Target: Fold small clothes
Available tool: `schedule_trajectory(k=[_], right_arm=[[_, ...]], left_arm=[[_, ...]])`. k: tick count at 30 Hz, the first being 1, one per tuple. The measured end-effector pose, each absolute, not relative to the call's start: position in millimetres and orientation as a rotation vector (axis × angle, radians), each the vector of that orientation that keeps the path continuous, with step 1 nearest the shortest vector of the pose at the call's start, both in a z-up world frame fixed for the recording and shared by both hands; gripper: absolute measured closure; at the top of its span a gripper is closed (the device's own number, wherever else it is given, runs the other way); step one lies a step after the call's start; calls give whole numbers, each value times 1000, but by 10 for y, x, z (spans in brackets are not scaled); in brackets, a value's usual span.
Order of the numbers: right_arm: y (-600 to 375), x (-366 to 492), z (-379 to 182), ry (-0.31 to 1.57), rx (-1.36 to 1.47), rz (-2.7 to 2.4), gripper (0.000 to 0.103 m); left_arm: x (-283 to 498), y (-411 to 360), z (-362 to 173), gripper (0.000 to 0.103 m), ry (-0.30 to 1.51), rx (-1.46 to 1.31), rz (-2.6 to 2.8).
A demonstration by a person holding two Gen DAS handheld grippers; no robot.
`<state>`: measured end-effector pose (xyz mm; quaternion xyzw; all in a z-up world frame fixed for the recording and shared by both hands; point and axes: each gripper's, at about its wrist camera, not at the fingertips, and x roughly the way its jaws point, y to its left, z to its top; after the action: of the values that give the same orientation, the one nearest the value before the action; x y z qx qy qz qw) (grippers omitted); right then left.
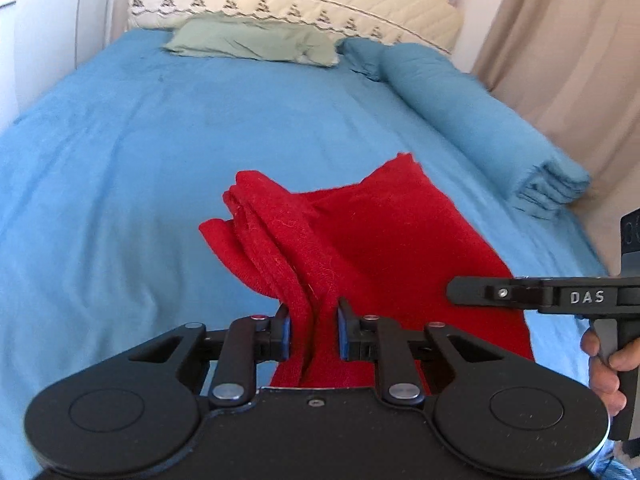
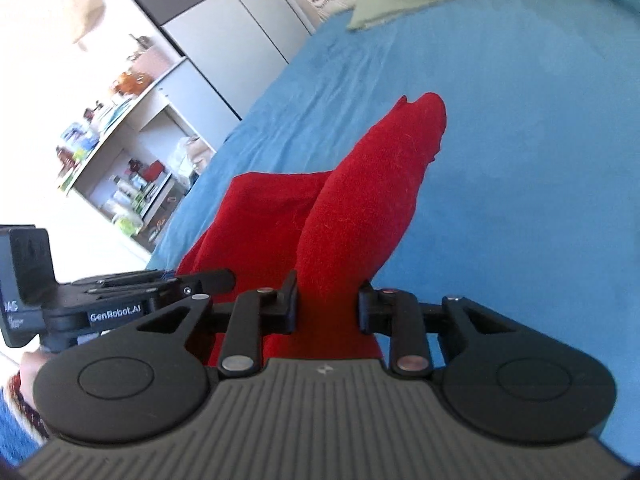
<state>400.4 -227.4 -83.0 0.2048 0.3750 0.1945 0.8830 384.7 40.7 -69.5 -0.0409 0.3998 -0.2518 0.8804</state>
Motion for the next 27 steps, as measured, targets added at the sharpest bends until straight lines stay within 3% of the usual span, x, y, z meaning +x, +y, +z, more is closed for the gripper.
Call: schedule_trajectory(k=[6,13,14,16,17,19,21,23,27], right_arm=[[-2707,3266,-848,795,362,350,61],[-3026,2742,-1472,836,336,285,61],[-3049,2692,-1578,843,323,262,61],[-3089,2637,-1739,842,333,241,59],[-3122,2615,-1781,840,345,235,53],[-3110,2609,-1806,838,311,189,36],[-3051,2568,-1754,809,237,148,8],[-2990,2498,-1686,756,175,134,0],[-2955,2561,-1780,776,122,93,0]], left_arm=[[3302,-59,-949,80,859,-126,-573],[3015,-355,-1480,79,916,-124,-521],[2987,-355,-1498,78,907,-112,-510],[2983,-337,-1543,63,903,-104,-492],[2985,-328,-1542,59,900,-96,-479],[2927,-275,-1507,38,865,-79,-434],[2892,-238,-1475,27,822,-46,-384],[2886,-219,-1470,24,798,-32,-363],[3029,-296,-1628,23,863,2,-334]])
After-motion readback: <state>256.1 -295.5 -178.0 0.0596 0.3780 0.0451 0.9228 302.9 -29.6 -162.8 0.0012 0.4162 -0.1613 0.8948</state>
